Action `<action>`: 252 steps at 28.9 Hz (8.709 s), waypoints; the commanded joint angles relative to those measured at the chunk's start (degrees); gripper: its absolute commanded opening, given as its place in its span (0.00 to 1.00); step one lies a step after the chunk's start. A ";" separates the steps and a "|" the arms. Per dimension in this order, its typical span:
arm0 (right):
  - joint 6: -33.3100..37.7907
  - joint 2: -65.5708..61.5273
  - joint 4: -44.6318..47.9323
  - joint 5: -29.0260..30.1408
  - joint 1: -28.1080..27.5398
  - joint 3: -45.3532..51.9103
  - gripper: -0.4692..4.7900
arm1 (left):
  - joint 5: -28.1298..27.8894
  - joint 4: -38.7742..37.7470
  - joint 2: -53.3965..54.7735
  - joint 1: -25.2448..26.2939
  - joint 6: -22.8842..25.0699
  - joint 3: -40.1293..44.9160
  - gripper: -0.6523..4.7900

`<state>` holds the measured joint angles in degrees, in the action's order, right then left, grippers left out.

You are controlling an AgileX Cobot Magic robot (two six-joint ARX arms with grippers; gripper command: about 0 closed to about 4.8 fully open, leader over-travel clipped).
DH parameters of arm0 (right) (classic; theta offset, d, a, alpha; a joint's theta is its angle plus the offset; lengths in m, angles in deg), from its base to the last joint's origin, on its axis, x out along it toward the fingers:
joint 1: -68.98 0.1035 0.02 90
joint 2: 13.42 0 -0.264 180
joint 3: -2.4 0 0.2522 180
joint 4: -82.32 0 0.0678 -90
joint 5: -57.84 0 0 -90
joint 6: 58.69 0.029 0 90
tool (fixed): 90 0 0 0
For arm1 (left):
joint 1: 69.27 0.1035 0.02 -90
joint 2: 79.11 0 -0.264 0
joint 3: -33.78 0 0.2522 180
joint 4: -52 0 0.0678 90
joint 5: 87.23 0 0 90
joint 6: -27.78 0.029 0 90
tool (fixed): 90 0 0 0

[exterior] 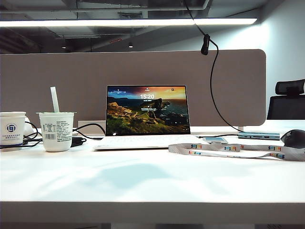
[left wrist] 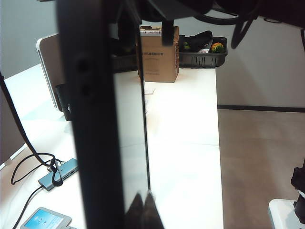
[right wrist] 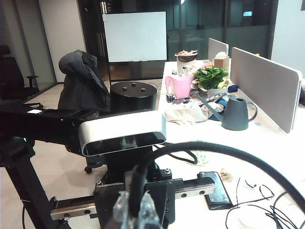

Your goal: Pick up the black phone, pick up the charger plug, insert the charger plug into the phone's charging port, and finally place the connected phone back on the desk.

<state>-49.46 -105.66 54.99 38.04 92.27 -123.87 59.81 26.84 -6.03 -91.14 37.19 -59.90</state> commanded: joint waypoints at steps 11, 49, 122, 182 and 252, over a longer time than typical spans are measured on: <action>-0.26 1.20 1.18 -1.31 0.04 -0.09 0.85 | 0.44 4.22 -0.57 -0.02 -0.02 -0.59 0.11; -0.68 12.52 -13.27 -21.57 -16.46 -0.07 0.08 | -6.86 -15.21 27.08 -3.69 0.66 -0.57 0.11; -6.45 14.82 -31.30 -35.54 -15.45 -0.07 0.08 | -30.47 -20.13 16.28 -4.31 -1.05 -0.33 0.11; -12.24 66.45 -14.91 -58.71 -8.37 71.76 0.09 | -58.14 9.49 -72.85 0.57 -9.38 74.51 0.11; -12.48 92.08 7.02 -69.42 -15.54 106.57 0.09 | -58.31 13.60 -72.87 19.21 -8.81 79.49 0.12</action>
<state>-62.16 -13.67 60.35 -30.73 76.75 -17.93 1.23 39.78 -78.93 -71.86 28.25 19.59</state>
